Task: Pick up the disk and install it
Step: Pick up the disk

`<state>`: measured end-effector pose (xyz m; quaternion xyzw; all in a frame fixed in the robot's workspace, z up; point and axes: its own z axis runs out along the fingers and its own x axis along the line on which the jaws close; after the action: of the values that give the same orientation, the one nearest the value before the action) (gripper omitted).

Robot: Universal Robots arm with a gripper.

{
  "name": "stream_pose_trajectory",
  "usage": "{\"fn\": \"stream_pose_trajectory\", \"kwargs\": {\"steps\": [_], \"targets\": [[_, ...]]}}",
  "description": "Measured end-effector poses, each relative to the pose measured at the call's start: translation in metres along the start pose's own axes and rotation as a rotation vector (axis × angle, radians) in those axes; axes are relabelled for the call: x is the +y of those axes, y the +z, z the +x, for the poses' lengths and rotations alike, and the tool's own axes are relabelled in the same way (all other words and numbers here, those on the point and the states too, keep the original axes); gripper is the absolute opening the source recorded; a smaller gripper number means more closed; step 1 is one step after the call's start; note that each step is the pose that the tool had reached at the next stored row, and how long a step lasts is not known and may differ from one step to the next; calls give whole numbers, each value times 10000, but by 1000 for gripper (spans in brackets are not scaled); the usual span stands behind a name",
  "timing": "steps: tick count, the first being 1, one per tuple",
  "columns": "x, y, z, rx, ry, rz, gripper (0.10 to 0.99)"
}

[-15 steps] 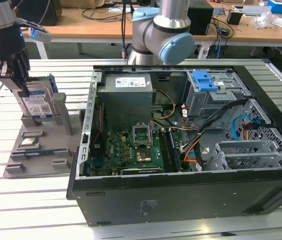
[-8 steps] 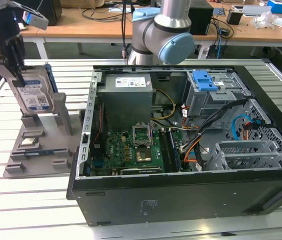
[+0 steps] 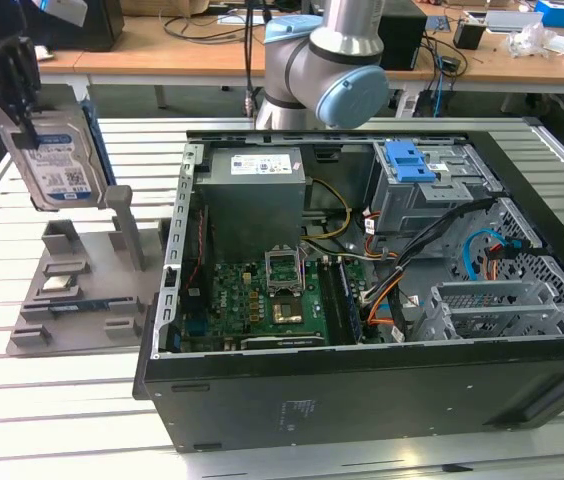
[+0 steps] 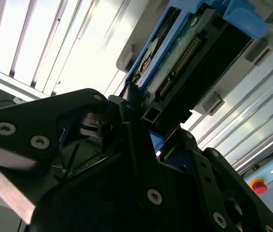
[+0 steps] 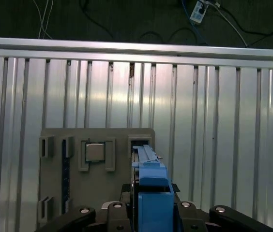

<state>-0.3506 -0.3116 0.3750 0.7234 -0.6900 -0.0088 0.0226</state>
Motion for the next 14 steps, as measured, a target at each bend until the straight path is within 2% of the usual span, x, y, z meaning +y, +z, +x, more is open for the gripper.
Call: {"fn": "stream_pose_trajectory", "kwargs": {"steps": [4,7,9,13,14], "targets": [[8,-193,-7,0,0,0,369],[16,-371,-13,-1,0,0,369],[23,-555,-19,-1,0,1,369],[35,-839,-30,0,0,0,369],[37,-881,-31,0,0,1,369]]}}
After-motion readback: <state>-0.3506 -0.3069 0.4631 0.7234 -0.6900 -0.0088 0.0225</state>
